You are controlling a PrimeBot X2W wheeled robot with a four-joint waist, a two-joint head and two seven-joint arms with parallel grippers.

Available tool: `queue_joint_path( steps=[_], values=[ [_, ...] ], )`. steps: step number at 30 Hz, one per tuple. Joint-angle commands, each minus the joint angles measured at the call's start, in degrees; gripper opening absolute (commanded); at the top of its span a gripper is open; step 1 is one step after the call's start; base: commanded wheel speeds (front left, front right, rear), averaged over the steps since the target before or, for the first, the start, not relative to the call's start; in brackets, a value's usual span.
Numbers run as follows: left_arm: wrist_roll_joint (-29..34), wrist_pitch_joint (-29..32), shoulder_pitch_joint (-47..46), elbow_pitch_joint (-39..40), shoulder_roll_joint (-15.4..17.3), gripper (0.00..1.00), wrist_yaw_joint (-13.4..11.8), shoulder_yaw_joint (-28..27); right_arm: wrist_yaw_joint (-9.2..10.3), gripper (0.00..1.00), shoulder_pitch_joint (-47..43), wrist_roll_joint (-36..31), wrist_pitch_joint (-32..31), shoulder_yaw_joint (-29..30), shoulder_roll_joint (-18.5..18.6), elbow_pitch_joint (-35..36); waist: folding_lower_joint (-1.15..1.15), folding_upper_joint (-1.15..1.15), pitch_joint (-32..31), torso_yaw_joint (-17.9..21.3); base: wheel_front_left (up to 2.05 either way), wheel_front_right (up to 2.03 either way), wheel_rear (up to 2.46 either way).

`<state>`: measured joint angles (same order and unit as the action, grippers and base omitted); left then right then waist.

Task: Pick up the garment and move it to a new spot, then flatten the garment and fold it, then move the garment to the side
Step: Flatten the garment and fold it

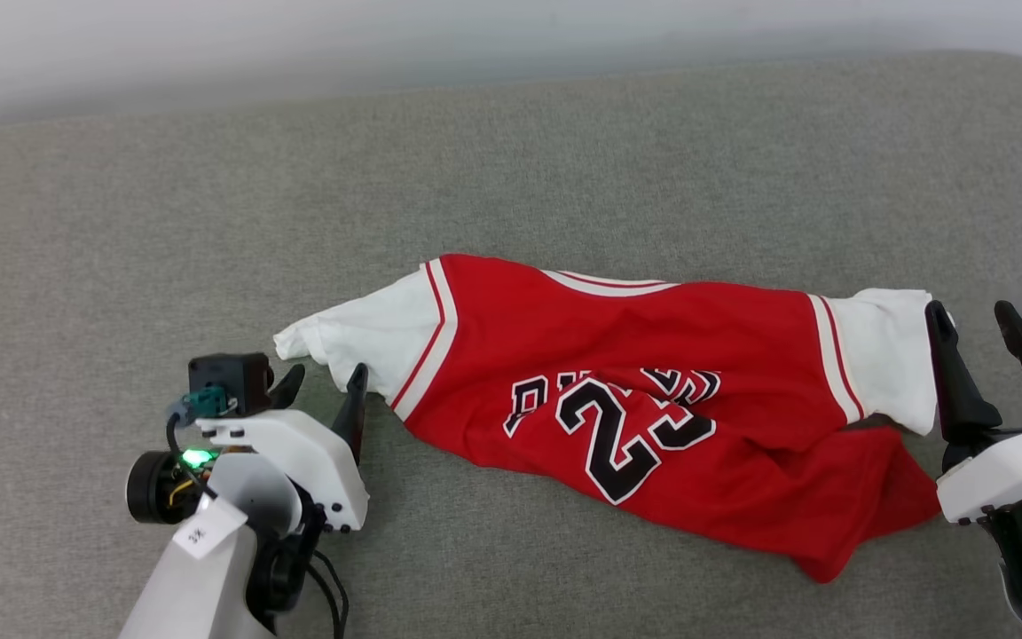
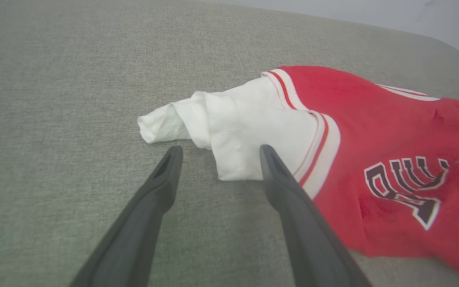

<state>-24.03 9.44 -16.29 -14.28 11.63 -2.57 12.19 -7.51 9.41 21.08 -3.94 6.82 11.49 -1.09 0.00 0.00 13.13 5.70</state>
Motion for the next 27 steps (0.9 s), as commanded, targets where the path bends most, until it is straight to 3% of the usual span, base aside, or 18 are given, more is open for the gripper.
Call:
queue_joint_path(
  steps=[1, 11, 12, 13, 17, 27],
  values=[
    [0.1, 0.5, -1.3, -0.8, 0.3, 1.0, -0.1, -0.1, 0.04, 1.0, 0.7, -0.4, 0.0, -0.2, -0.2, 0.4, 0.0, 0.0, 1.0, 0.5, 0.0, 0.0, 0.0],
    [0.7, 6.2, -6.7, -7.5, 1.7, 1.0, 1.0, 2.0, 0.04, 1.0, 1.4, -0.8, 0.6, -0.8, -1.2, 0.1, 0.0, 0.0, 4.1, 0.7, 0.0, 0.0, 0.0],
    [0.8, 7.1, -6.8, -8.3, 1.9, 0.44, 1.2, 2.6, 0.04, 1.0, 1.5, -0.9, 0.7, -1.0, -1.3, 0.0, 0.0, 0.0, 4.3, 0.7, 0.0, 0.0, 0.0],
    [0.9, 8.1, -6.7, -9.2, 2.0, 0.0, 1.7, 3.2, 0.04, 1.0, 1.5, -0.9, 0.8, -1.0, -1.4, -0.1, 0.0, 0.0, 4.4, 0.6, 0.0, 0.0, 0.0],
    [0.2, 10.3, -5.1, -10.5, 1.8, 0.0, 3.1, 4.8, 0.04, 1.0, 1.6, -1.1, 0.9, -0.9, -1.3, -0.7, 0.0, 0.0, 4.1, 0.3, 0.0, 0.0, 0.0],
    [-1.0, 7.4, 1.5, -6.0, 2.3, 0.0, 2.1, 4.4, 0.04, 1.0, 0.1, -1.3, 0.1, -1.2, -1.4, -3.0, 0.0, 0.0, -1.8, -1.8, 0.0, 0.0, 0.0]
  ],
)
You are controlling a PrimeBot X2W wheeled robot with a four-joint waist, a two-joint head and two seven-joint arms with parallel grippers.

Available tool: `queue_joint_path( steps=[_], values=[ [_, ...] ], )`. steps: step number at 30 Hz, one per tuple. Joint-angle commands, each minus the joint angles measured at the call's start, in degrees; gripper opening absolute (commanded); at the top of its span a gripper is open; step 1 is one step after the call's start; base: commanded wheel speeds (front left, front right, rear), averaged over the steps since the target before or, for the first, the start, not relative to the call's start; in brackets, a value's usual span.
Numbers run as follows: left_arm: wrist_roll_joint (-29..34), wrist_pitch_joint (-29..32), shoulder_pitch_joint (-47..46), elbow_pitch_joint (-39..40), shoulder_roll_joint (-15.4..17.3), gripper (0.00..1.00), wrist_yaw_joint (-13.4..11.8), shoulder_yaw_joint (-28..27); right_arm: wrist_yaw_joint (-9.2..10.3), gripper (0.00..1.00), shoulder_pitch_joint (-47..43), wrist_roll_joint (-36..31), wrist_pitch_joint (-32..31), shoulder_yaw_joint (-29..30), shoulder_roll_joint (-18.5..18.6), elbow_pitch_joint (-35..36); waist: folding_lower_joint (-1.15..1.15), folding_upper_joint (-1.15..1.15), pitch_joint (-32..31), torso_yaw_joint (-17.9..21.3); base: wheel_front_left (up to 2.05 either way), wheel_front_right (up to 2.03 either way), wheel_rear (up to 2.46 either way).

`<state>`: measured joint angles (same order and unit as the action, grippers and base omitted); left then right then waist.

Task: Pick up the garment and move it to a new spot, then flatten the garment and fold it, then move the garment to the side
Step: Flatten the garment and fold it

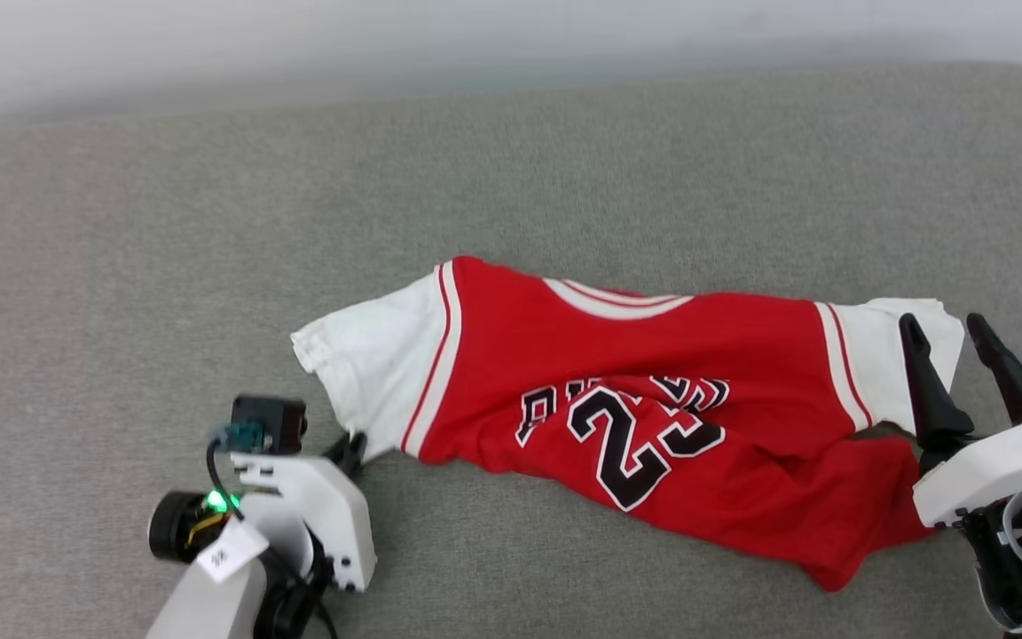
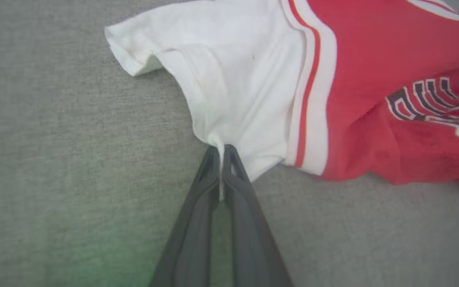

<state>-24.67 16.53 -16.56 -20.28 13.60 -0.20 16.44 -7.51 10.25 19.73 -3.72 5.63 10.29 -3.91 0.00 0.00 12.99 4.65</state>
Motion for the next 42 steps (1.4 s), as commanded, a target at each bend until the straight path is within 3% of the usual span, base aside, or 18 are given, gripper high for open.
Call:
queue_joint_path(
  steps=[1, 14, 16, 24, 28, 35, 42],
  values=[
    [-0.5, 0.5, 2.7, 1.0, 0.5, 0.0, -0.3, 0.2, 0.04, 1.0, -1.0, 0.0, -0.3, 0.0, -0.3, -0.5, 0.0, 0.0, -2.4, -1.0, 0.0, 0.0, 0.0],
    [-1.6, 5.4, 15.6, 11.4, 3.4, 0.0, -1.7, 1.9, 0.04, 1.0, -3.5, -0.4, -3.1, 0.1, -1.2, -3.1, 0.0, 0.0, -7.2, -2.6, 0.0, 0.0, 0.0],
    [-1.0, 3.8, 15.3, 12.3, 3.7, 1.0, -2.4, 1.1, 0.04, 1.0, -3.6, -0.5, -3.3, 0.2, -1.2, -3.1, 0.0, 0.0, -7.5, -2.8, 0.0, 0.0, 0.0],
    [0.7, -5.2, 13.0, 16.6, 5.2, 1.0, -3.9, -2.9, 0.04, 1.0, -3.0, -0.6, -3.8, 0.1, -1.4, -2.5, 0.0, 0.0, -7.2, -2.6, 0.0, 0.0, 0.0],
    [1.1, -7.1, 10.8, 17.4, 6.8, 1.0, -3.4, -4.0, 0.04, 1.0, -2.6, -0.5, -3.6, 0.4, -1.7, -1.8, 0.0, 0.0, -5.6, -2.1, 0.0, 0.0, 0.0],
    [2.1, -0.5, 6.1, 13.9, 9.6, 1.0, -1.9, -2.3, 0.04, 1.0, -2.1, -0.6, -3.4, 0.8, -2.1, -1.0, 0.0, 0.0, -2.3, -0.9, 0.0, 0.0, 0.0],
    [4.3, 5.9, 1.7, 9.6, 11.7, 1.0, -3.0, -0.6, 0.04, 1.0, -1.2, -0.8, -3.4, 1.3, -2.1, -0.1, 0.0, 0.0, 1.2, 0.4, 0.0, 0.0, 0.0]
  ],
)
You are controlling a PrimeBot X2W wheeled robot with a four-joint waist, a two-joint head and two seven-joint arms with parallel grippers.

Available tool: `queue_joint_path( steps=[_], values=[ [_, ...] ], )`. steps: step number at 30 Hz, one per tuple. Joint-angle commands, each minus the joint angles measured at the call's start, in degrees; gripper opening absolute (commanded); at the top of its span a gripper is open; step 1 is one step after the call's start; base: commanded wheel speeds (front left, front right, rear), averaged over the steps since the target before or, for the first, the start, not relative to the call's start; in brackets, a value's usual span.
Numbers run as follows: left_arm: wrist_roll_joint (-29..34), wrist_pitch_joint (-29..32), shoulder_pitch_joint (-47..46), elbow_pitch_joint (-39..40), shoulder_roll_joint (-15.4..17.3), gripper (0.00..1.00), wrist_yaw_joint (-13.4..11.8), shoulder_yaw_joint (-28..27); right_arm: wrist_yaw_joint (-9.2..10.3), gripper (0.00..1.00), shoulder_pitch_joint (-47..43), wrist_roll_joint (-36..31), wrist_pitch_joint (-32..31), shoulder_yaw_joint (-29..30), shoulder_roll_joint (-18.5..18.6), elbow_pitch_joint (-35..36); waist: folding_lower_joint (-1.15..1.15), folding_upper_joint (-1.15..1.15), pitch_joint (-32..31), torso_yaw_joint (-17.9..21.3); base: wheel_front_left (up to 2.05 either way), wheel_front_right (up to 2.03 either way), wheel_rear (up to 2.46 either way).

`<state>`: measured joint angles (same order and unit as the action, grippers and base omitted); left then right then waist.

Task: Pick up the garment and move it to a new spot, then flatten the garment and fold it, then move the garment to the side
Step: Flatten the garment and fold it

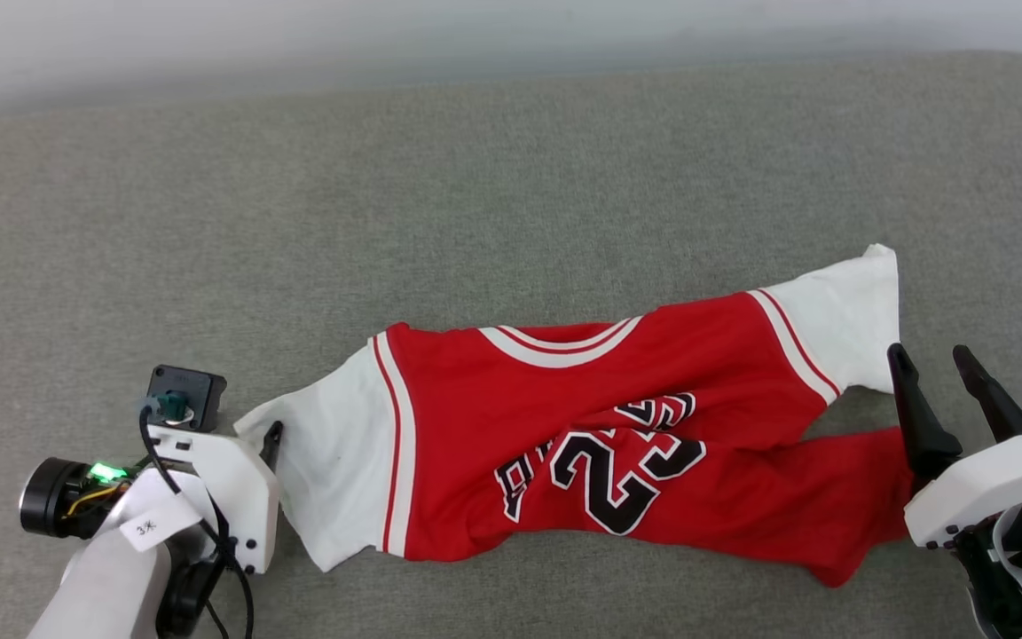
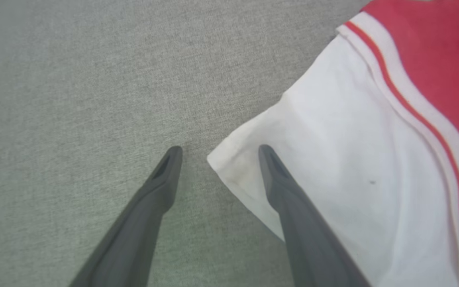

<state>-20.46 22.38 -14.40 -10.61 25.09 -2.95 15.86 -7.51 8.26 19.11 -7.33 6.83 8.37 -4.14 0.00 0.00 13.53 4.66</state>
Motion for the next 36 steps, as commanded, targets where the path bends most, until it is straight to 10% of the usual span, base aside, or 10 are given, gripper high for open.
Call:
queue_joint_path(
  steps=[1, 9, 10, 11, 17, 28, 36],
  values=[
    [0.4, 0.4, -0.9, -0.6, 0.4, 1.0, -0.3, 0.1, 0.04, 1.0, 1.0, -0.2, 0.2, 0.1, -0.2, 0.3, 0.0, 0.0, 1.1, 0.5, 0.0, 0.0, 0.0],
    [1.3, 3.8, -1.7, -7.2, 1.2, 1.0, -0.5, 1.8, 0.04, 1.0, 1.2, -0.3, 0.4, 0.1, -0.4, 0.8, 0.0, 0.0, 3.0, 1.1, 0.0, 0.0, 0.0],
    [0.7, 4.7, -1.1, -7.8, 0.8, 0.73, 0.2, 2.3, 0.04, 1.0, 1.2, -0.4, 0.4, 0.2, -0.4, 0.9, 0.0, 0.0, 3.1, 1.1, 0.0, 0.0, 0.0],
    [0.0, 5.7, -0.6, -8.1, 0.2, 0.0, 0.8, 2.7, 0.04, 1.0, 1.2, -0.4, 0.3, 0.2, -0.4, 0.9, 0.0, 0.0, 3.1, 1.1, 0.0, 0.0, 0.0],
    [-1.2, 7.2, 1.6, -7.2, -0.4, 0.0, 1.7, 4.2, 0.04, 1.0, 1.2, -0.7, 0.1, 0.8, -0.5, 0.4, 0.0, 0.0, 2.3, 0.2, 0.0, 0.0, 0.0],
    [2.1, -11.3, -1.6, -0.2, -1.2, 0.0, -4.6, -1.0, 0.04, 1.0, 0.9, -0.7, -2.3, -0.5, 1.6, 0.1, 0.0, 0.0, -2.0, -1.4, 0.0, 0.0, 0.0],
    [0.8, -12.5, 2.2, 10.4, -1.8, 0.0, -6.3, -1.5, 0.04, 1.0, 6.3, -1.7, -19.0, -0.7, 7.9, 1.0, 0.0, 0.0, -1.2, -4.4, 0.0, 0.0, 0.0]
  ],
)
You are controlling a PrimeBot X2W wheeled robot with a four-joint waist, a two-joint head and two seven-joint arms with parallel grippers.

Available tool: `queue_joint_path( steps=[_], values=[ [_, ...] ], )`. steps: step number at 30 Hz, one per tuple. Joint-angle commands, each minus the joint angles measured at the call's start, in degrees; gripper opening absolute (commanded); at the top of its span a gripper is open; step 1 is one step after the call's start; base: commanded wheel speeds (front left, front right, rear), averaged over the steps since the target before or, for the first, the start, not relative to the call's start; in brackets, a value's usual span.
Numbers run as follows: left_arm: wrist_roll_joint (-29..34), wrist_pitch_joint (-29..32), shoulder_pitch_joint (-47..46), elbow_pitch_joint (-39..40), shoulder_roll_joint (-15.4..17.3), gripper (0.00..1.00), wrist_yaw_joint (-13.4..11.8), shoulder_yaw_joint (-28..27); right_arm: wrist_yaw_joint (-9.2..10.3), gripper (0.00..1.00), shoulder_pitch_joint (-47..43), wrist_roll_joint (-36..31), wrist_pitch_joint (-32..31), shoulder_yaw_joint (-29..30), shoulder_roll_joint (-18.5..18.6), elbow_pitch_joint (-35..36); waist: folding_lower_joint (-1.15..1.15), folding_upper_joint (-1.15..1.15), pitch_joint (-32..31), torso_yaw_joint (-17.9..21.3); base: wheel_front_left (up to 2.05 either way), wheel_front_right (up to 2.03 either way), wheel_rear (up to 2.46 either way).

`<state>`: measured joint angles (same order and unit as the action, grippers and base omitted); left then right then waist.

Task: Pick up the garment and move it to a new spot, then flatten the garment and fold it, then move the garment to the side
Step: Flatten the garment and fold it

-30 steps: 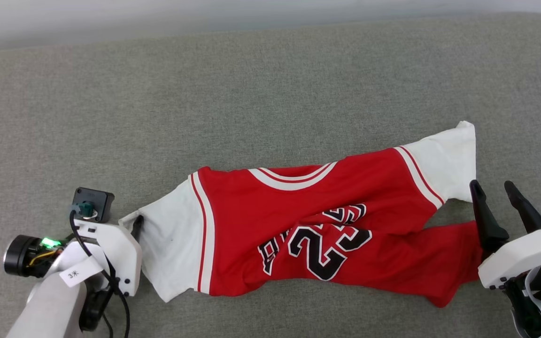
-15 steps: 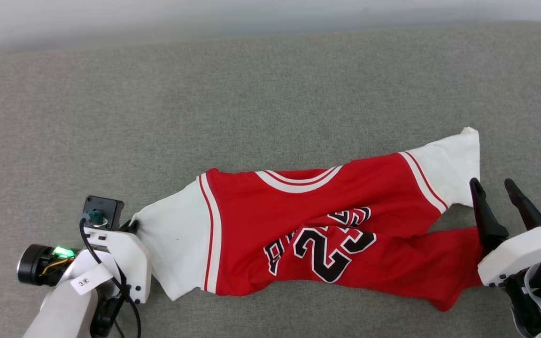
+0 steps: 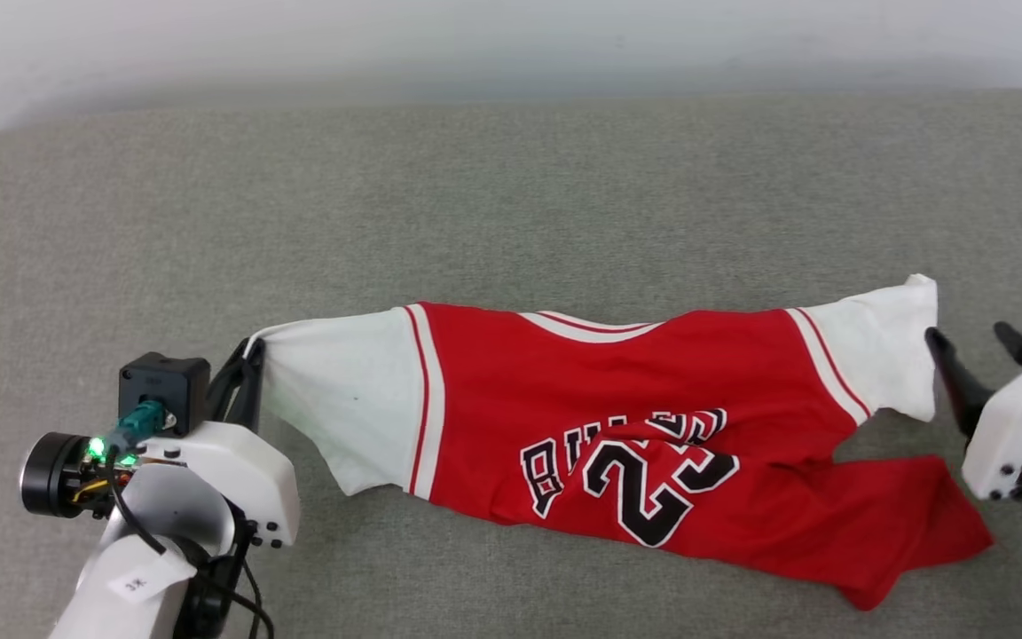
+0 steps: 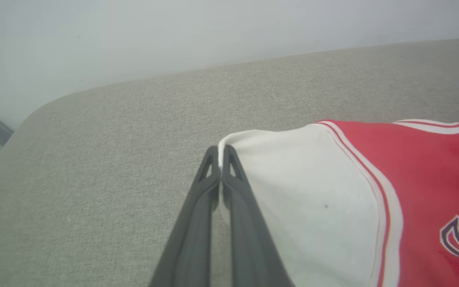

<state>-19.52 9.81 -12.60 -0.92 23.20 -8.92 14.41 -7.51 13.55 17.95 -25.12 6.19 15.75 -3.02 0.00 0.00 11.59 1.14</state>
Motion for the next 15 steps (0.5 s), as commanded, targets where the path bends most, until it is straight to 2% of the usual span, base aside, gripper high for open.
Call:
queue_joint_path(
  steps=[1, 3, 5, 9, 12, 15],
  values=[
    [-0.1, 0.4, 1.0, 2.3, 0.1, 0.0, -0.5, 0.2, 0.04, 1.0, 2.5, -0.4, -4.7, 0.1, 1.3, -0.3, 0.0, 0.0, 1.2, -1.4, 0.0, 0.0, 0.0],
    [0.2, 0.9, 1.9, 4.9, 0.0, 0.0, -0.9, 0.6, 0.04, 1.0, 6.1, -0.3, -12.0, 0.8, 2.6, -0.8, 0.0, 0.0, 2.1, -2.6, 0.0, 0.0, 0.0],
    [0.6, 1.2, 2.5, 7.1, -0.1, 0.0, -1.2, 1.1, 0.07, 1.0, 9.7, -1.7, -18.5, 0.1, 5.5, -1.6, 0.0, 0.0, 3.2, -3.9, 0.0, 0.0, 0.0],
    [1.1, 1.9, 2.4, 9.8, -0.4, 0.0, -1.3, 2.2, 0.04, 1.0, 16.6, -1.1, -30.1, 0.5, 6.7, -5.7, 0.0, 0.0, 5.3, -6.2, 0.0, 0.0, 0.0],
    [1.3, 2.3, 1.4, 10.5, -0.8, 0.0, -1.0, 3.1, 0.05, 1.0, 20.6, -2.2, -36.2, 1.5, 7.4, -9.0, 0.0, 0.0, 6.7, -7.6, 0.0, 0.0, 0.0],
    [1.5, 2.3, 0.4, 10.6, -1.3, 0.0, -0.7, 4.1, 0.05, 1.0, 23.3, -3.9, -39.1, 2.9, 6.8, -11.9, 0.0, 0.0, 8.1, -8.9, 0.0, 0.0, 0.0]
  ],
)
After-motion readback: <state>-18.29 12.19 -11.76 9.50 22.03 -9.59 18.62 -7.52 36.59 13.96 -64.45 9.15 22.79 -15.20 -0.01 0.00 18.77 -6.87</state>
